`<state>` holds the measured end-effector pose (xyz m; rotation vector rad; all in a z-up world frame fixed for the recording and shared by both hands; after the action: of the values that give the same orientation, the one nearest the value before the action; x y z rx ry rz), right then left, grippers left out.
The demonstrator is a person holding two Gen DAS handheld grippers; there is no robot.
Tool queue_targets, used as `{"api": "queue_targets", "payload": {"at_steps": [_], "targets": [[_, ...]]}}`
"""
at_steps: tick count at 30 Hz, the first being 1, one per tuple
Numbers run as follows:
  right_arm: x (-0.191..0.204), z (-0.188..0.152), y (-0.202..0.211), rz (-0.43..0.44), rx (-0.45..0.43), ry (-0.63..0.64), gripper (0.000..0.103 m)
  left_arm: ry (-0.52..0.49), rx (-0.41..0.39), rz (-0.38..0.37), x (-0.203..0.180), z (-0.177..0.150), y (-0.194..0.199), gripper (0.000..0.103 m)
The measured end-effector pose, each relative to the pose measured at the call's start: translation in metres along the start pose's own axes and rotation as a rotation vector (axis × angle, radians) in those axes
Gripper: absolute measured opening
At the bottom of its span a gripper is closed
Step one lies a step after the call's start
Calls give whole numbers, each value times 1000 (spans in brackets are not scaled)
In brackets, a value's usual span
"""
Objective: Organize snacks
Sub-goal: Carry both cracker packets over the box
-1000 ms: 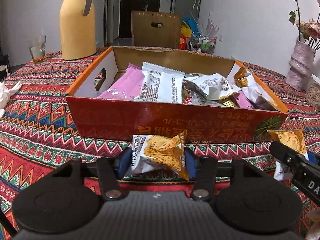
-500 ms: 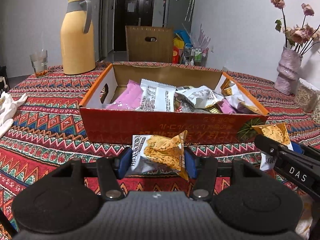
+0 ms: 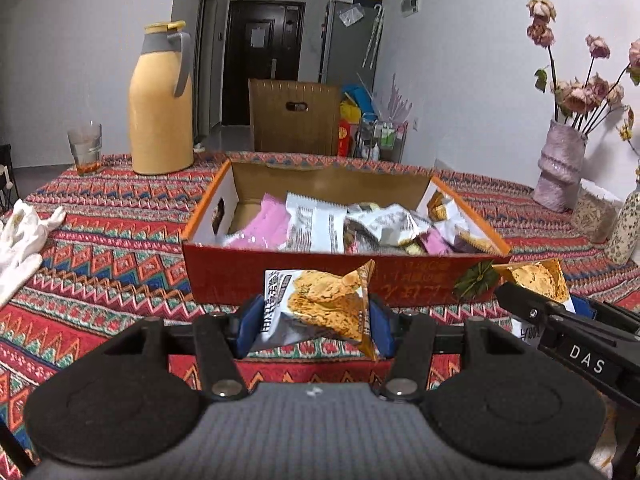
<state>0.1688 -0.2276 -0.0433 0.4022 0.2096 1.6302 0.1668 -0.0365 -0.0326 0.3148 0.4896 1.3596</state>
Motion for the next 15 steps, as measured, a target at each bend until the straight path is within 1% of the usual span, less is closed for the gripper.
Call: {"api": "queue_targets", "payload": {"at_steps": [7, 15], "targets": [[2, 17, 0, -5, -37, 0, 43, -6, -45, 3, 2, 20, 7, 56], [4, 36, -15, -13, -56, 0, 43, -10, -74, 21, 5, 42, 1, 57]]}}
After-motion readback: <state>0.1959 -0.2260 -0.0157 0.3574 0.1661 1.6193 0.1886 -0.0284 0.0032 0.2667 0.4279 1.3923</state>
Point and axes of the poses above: each gripper's, at about its wrist camera, not at the fingertips, and y roughly against the way its jaws point, x to its left, z to its top, the point moved 7 cm from there along -y, roughly the way its jaws point, and after that the axes turned 7 degrees about -z, right-handed, at the moved point
